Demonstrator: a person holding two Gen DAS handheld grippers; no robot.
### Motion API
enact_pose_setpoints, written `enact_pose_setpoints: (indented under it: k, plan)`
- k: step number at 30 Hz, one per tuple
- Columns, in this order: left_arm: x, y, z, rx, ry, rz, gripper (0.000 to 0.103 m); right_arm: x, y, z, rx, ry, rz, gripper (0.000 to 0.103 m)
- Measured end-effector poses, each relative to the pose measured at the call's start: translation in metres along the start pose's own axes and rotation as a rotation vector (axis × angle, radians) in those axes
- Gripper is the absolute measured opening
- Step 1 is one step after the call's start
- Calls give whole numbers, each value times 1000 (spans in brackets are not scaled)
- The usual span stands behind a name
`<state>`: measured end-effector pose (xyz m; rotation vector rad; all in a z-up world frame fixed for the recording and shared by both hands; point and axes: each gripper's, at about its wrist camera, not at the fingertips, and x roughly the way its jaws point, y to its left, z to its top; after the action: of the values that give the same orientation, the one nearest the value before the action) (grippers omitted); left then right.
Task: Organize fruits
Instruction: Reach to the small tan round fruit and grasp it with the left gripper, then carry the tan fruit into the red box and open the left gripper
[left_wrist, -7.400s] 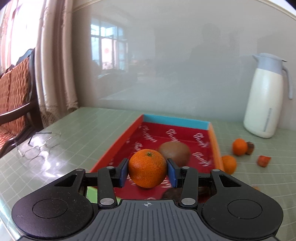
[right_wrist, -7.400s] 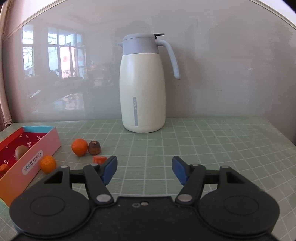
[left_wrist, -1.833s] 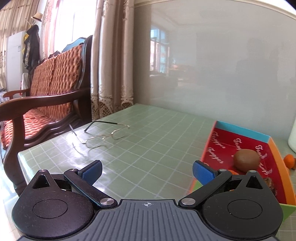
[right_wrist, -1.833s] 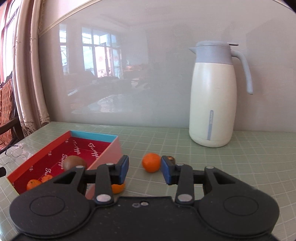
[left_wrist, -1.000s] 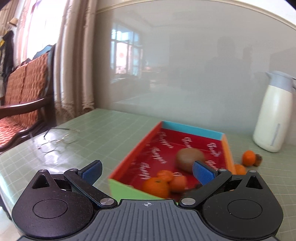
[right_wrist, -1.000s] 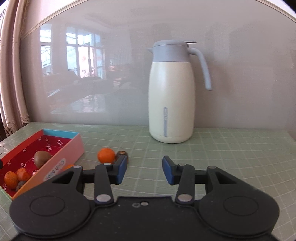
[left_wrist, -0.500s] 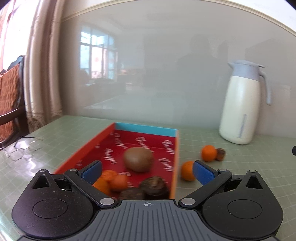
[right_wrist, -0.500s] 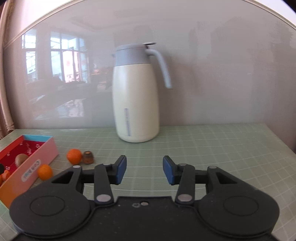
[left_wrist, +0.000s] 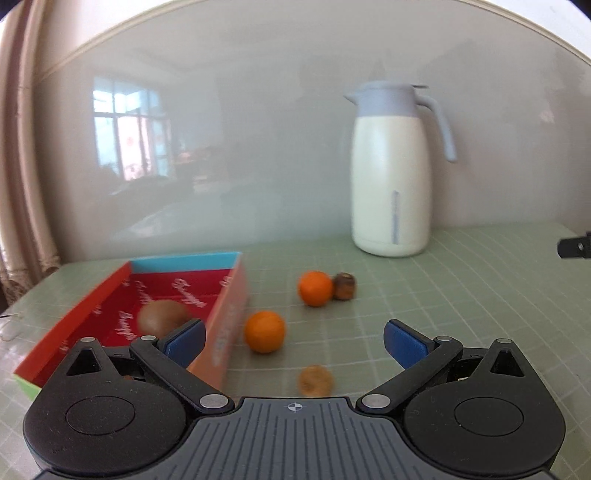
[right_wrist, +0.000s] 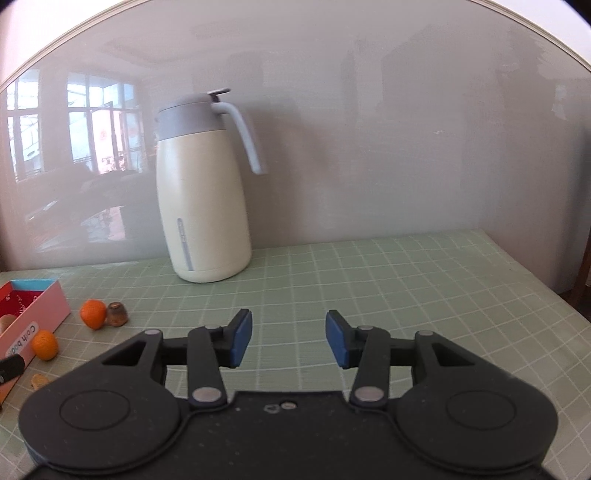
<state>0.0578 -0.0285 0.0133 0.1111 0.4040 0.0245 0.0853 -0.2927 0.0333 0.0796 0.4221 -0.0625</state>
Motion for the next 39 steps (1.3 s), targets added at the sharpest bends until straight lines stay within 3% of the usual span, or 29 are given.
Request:
enact_pose_setpoints:
  k: [2, 4, 11, 16, 19, 39]
  plan:
    - [7, -4, -1, 8, 41, -7, 79, 0, -3, 0, 2, 1, -4, 44]
    - [17, -3, -4, -9, 94, -23, 66, 0, -5, -1, 5, 1, -7, 44]
    - [33, -5, -11, -22, 184, -13, 55, 1, -10, -2, 7, 2, -15, 44]
    - [41, -11, -13, -2, 203, -15, 45, 0, -11, -3, 6, 2, -16, 45]
    - [43, -13, -14, 0, 215, -28, 26, 1, -11, -3, 6, 3, -16, 45]
    - [19, -4, -6, -22, 147, -60, 26, 6, 0, -4, -12, 19, -6, 45]
